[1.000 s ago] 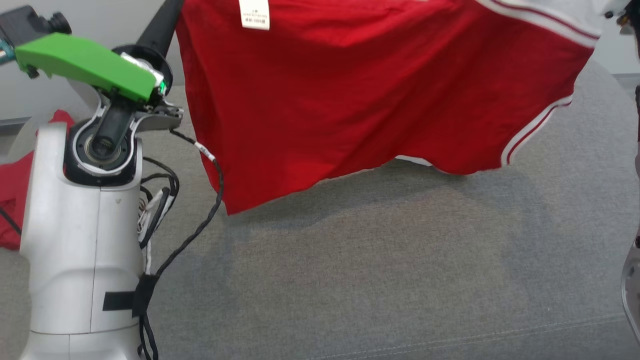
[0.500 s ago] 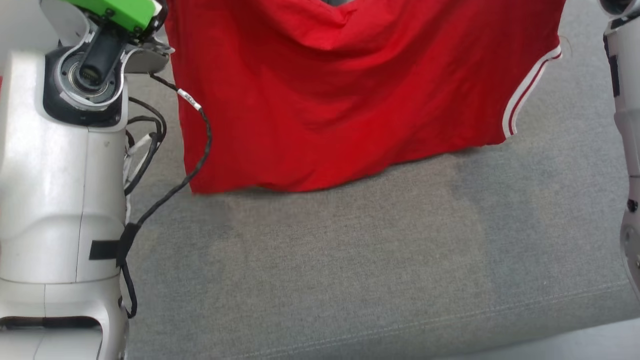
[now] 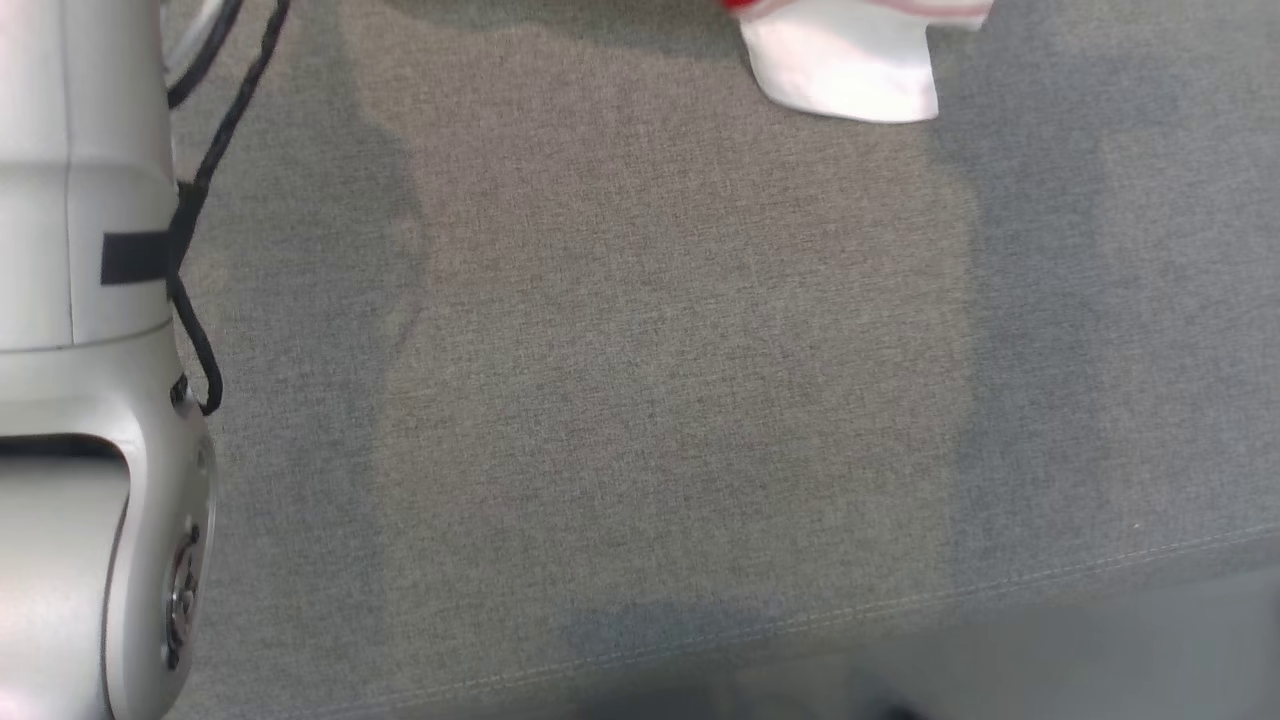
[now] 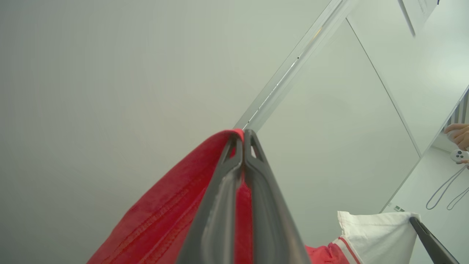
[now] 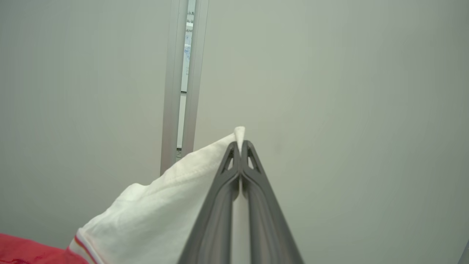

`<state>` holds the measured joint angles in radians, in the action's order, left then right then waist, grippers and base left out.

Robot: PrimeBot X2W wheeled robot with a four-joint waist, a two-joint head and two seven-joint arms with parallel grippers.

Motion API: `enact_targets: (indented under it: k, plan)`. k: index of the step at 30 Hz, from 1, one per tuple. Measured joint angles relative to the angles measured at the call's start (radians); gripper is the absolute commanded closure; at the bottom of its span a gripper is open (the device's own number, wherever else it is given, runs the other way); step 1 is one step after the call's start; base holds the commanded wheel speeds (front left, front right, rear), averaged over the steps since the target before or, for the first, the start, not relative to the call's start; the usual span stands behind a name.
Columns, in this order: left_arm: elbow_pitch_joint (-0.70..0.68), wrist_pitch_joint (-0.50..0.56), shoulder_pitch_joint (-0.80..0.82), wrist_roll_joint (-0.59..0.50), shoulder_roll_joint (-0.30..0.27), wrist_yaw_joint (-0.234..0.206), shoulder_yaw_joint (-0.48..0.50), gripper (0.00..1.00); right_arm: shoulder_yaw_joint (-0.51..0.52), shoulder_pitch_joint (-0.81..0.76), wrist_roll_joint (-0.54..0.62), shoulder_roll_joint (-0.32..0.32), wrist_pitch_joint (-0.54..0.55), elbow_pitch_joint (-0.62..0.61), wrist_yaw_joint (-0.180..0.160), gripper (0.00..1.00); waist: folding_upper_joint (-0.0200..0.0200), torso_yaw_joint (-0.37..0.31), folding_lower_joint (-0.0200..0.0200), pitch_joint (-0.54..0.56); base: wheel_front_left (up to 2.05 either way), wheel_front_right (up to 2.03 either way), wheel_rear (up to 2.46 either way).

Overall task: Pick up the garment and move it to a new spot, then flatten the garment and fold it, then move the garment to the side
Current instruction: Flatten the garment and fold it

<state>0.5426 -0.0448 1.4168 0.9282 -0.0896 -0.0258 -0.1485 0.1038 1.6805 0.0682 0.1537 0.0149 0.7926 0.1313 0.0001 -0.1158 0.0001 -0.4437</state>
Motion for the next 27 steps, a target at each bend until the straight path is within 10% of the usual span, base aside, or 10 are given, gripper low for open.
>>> enact_targets:
  k: [7, 15, 27]
  plan:
    - [0.042, -0.194, 0.153, -0.016, 0.015, 0.095, 0.036, 1.0, 0.148, 0.158, 0.187, -0.056, -0.199, -0.021, 0.0, 1.0, 0.0, 0.018, 0.0, -0.081, 0.0, 0.0, 0.0]
    - [0.017, -0.216, 0.133, -0.058, -0.003, 0.15, -0.021, 1.0, 0.074, 0.172, 0.212, -0.075, -0.227, 0.043, 0.0, 1.0, 0.0, 0.022, 0.0, -0.163, 0.0, 0.0, 0.0]
    - [-0.154, -0.096, -0.423, 0.187, -0.202, 0.152, -0.233, 1.0, -0.353, -0.361, -0.216, 0.11, 0.031, -0.122, 0.001, 1.0, 0.0, -0.002, 0.0001, -0.115, 0.0, 0.0, 0.0]
